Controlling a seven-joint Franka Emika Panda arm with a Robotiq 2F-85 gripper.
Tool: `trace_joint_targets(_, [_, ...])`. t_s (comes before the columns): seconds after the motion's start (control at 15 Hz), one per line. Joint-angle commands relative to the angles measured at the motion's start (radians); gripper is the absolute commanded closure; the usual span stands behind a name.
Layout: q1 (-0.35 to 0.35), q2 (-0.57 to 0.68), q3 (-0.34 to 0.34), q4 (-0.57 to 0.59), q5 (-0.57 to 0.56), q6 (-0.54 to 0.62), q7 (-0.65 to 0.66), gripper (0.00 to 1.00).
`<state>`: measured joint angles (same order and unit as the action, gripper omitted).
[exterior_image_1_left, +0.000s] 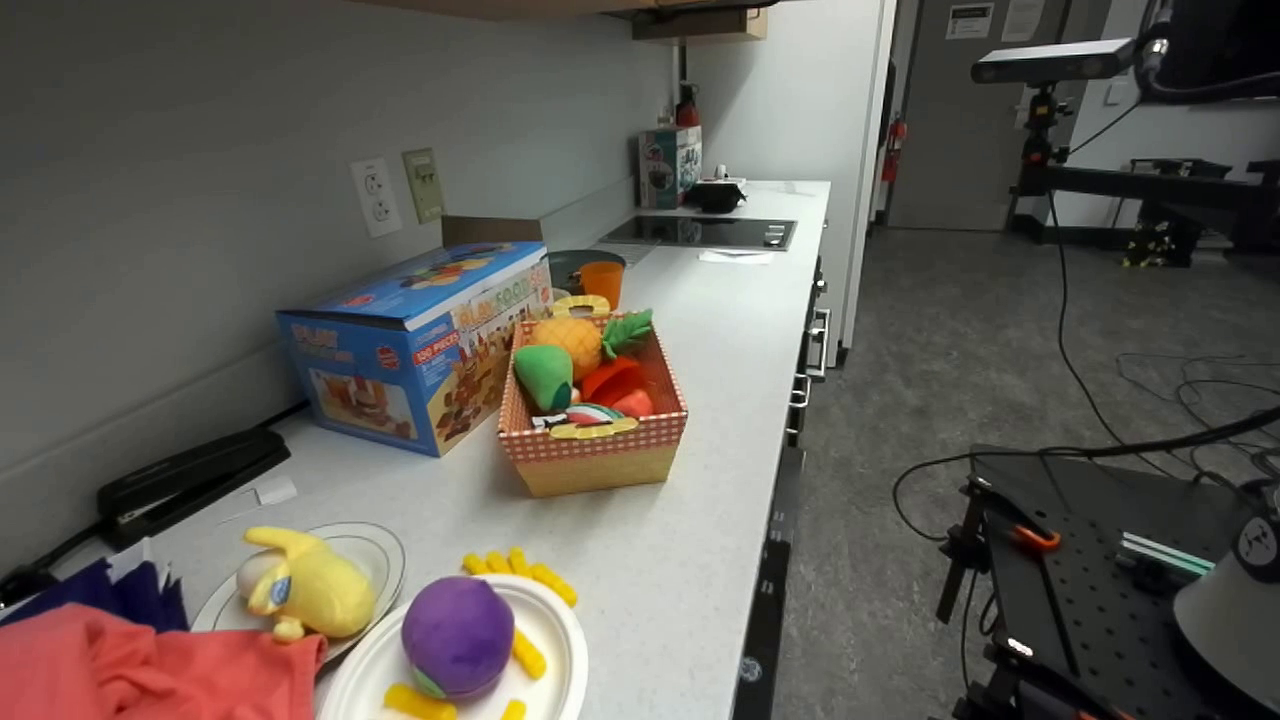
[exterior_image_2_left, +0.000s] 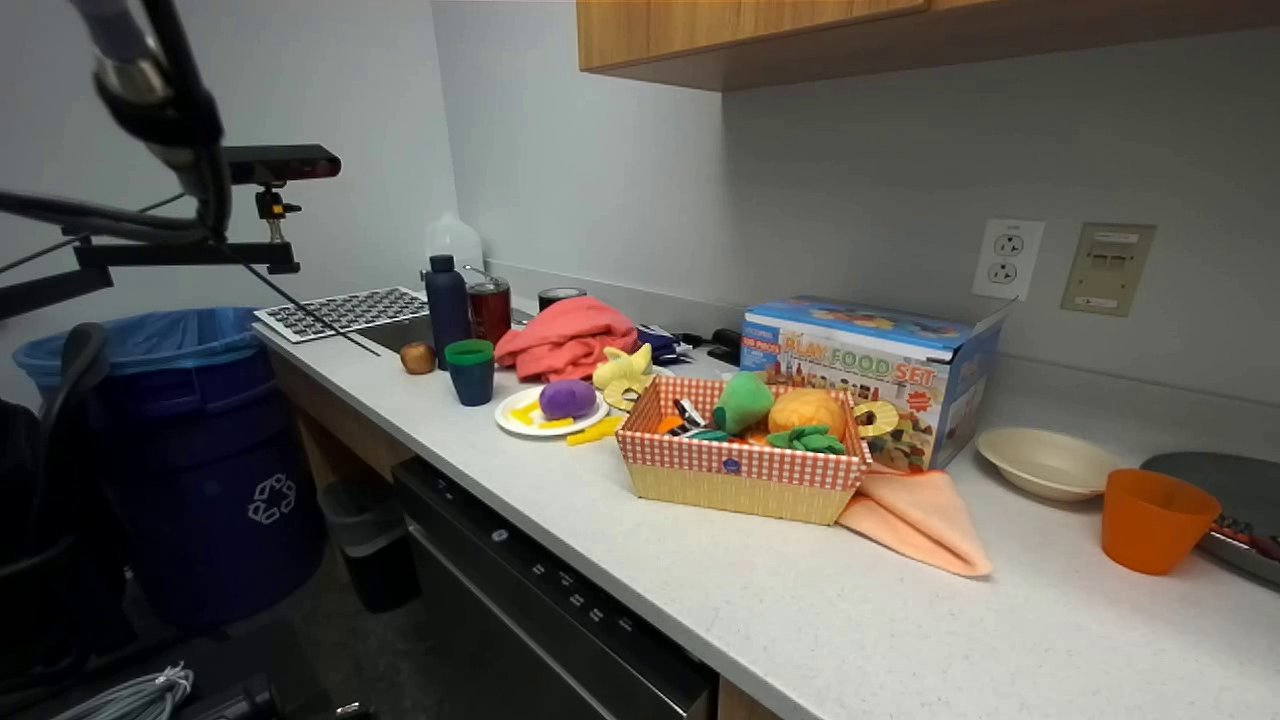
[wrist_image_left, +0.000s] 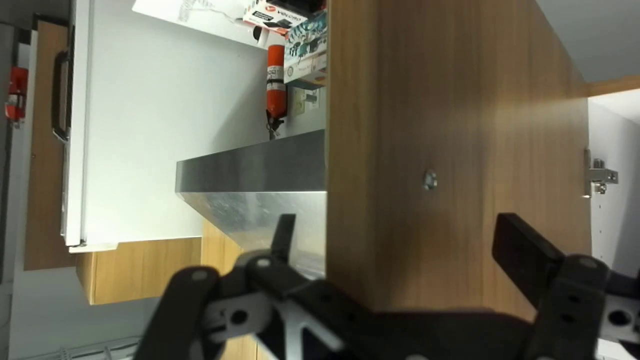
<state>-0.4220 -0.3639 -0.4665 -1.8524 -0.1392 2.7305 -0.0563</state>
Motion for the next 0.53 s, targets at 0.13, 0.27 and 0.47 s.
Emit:
trace_joint_targets(0.13, [0.009, 0.003, -0.013, -0.003, 0.041, 0.025, -0.036, 0.0])
trace_joint_targets(0.27, [0.009, 0.003, -0.015, -0.004, 0.042, 0.025, -0.036, 0.0])
trace_joint_targets(0.47, [0.022, 0.003, -0.024, -0.003, 0.054, 0.034, -0.049, 0.0])
